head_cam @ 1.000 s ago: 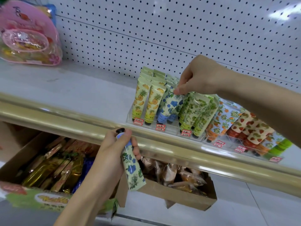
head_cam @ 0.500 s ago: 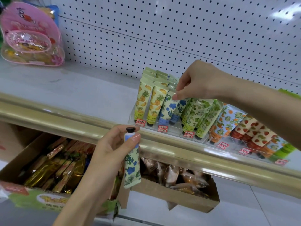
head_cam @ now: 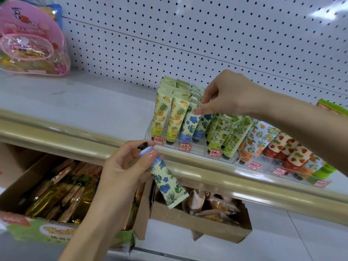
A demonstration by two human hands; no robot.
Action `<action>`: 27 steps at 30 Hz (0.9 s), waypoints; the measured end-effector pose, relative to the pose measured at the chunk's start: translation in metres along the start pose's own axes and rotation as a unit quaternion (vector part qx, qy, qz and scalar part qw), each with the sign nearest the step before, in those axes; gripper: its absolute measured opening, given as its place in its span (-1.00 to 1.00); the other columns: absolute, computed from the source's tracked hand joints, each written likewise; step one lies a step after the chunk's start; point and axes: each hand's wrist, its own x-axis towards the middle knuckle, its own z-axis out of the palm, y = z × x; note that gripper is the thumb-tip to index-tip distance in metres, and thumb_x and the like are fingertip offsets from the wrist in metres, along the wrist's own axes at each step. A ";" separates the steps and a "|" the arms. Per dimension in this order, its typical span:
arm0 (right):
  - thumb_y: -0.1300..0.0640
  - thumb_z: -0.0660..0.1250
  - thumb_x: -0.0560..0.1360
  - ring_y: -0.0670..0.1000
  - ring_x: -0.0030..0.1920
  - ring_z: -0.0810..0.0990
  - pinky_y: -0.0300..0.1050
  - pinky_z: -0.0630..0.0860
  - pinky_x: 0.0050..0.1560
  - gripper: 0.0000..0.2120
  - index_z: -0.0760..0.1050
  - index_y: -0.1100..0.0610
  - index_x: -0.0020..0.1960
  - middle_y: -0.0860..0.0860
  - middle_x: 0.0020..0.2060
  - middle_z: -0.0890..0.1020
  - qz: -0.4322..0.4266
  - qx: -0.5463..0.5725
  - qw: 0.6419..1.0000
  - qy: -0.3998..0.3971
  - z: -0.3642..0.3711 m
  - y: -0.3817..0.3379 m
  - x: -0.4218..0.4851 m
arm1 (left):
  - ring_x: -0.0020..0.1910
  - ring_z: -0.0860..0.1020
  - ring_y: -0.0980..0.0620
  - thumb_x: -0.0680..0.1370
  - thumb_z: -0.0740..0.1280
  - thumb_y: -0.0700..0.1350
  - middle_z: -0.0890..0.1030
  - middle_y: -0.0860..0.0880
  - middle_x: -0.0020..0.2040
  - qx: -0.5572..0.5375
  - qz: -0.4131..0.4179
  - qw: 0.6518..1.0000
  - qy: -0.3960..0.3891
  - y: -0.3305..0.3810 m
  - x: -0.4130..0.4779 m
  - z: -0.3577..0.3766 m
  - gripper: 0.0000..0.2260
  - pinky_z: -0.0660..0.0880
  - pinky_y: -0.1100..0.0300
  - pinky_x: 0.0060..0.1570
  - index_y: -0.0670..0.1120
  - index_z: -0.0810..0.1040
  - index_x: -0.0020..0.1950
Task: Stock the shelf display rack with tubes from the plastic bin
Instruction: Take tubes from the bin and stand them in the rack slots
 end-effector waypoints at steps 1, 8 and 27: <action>-0.02 0.50 0.36 -0.07 -0.41 0.48 -0.19 0.38 -0.34 -0.81 0.59 0.06 -0.30 -0.13 -0.51 0.50 -0.003 0.003 1.000 0.002 -0.002 0.000 -0.001 | -0.07 0.65 -0.02 0.01 0.62 0.23 0.67 -0.03 -0.10 0.004 0.001 1.000 0.003 0.000 0.000 0.000 -0.44 0.64 0.11 -0.13 0.03 0.69 -0.08; -0.10 0.46 0.35 -0.19 -0.51 0.40 -0.32 0.32 -0.45 -0.86 0.63 -0.04 -0.25 -0.09 -0.47 0.46 -0.046 0.025 0.998 0.034 -0.019 0.003 -0.031 | -0.15 0.68 0.01 -0.01 0.64 0.19 0.70 -0.11 -0.06 -0.055 0.004 0.998 0.015 0.002 0.001 0.004 -0.45 0.60 0.27 -0.30 0.00 0.70 -0.10; 0.02 0.45 0.39 -0.13 -0.54 0.41 -0.28 0.33 -0.53 -0.79 0.58 0.15 -0.30 -0.06 -0.56 0.48 -0.037 0.198 0.977 -0.064 -0.011 0.021 -0.082 | -0.10 0.68 0.03 0.26 0.44 -0.06 0.71 -0.04 -0.13 0.051 0.058 0.996 0.036 -0.005 -0.003 0.044 -0.72 0.60 0.27 -0.14 -0.15 0.56 -0.10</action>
